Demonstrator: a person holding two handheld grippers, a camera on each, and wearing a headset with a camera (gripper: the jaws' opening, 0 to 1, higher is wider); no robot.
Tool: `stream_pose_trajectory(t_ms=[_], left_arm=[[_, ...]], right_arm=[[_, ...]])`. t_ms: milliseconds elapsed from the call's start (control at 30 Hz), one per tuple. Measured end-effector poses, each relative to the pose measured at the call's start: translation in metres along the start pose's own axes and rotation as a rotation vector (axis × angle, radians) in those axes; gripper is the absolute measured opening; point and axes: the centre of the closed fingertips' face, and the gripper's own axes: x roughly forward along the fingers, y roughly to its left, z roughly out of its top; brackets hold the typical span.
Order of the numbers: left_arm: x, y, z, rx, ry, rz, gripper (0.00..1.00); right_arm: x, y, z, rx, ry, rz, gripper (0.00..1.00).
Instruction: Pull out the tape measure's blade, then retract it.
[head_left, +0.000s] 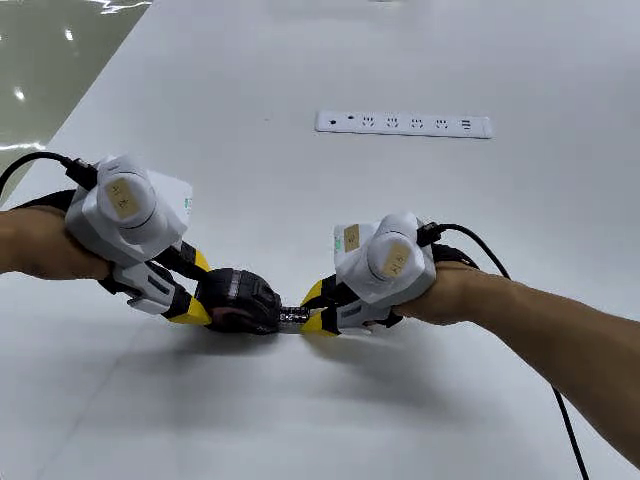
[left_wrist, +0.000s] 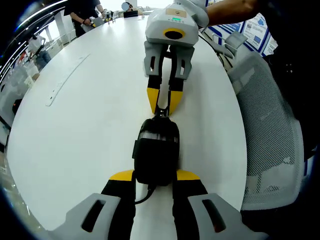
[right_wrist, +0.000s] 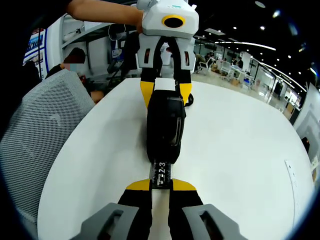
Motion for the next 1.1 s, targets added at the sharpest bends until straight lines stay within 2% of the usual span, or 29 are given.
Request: stream_pose_trajectory(t_ms=[1100], left_arm=[[0.0,0.001,0.0,-0.01,0.029,-0.002,0.21]], right_arm=[[-0.029,0.002,-0.028,0.006,0.038,-0.022,0.08]])
